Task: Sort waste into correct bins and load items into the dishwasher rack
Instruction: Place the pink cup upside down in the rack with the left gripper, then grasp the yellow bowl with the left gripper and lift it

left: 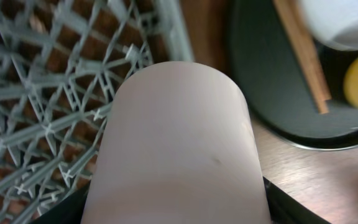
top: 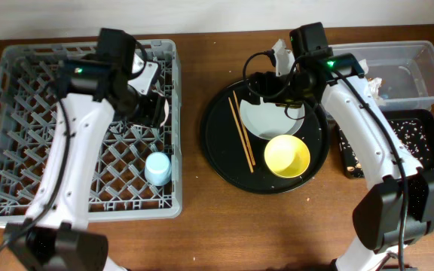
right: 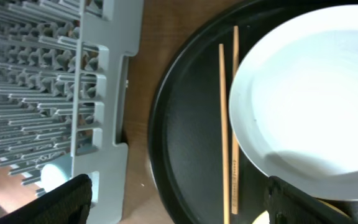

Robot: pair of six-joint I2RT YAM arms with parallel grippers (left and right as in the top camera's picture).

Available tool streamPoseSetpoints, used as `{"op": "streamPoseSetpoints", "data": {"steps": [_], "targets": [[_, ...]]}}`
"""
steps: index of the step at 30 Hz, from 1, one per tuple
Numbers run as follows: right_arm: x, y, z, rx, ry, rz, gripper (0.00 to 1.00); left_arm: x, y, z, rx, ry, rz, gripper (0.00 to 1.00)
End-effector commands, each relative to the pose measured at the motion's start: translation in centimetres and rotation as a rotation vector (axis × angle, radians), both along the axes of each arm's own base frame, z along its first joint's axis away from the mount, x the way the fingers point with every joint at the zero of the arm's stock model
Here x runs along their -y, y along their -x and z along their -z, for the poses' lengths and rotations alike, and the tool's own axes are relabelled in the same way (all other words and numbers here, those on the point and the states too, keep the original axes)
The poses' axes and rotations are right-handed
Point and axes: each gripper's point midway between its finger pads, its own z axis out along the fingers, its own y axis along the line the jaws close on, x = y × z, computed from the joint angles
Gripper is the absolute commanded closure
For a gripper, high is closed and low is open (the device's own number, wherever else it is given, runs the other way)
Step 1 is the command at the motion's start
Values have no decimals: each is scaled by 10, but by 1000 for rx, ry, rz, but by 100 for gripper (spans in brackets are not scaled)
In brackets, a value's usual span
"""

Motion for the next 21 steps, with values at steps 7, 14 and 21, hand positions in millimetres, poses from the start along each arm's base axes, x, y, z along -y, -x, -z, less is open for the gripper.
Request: {"op": "streamPoseSetpoints", "data": {"steps": [7,14,21], "targets": [[8,6,8,-26,60,10,10,-5,-20,112,-249,-118,-33,55],[9,7,9,-31,60,10,2,-8,-20,114,-268,-135,-35,13],[27,12,16,-34,149,-16,13,24,-52,22,-85,44,1,13]]}}
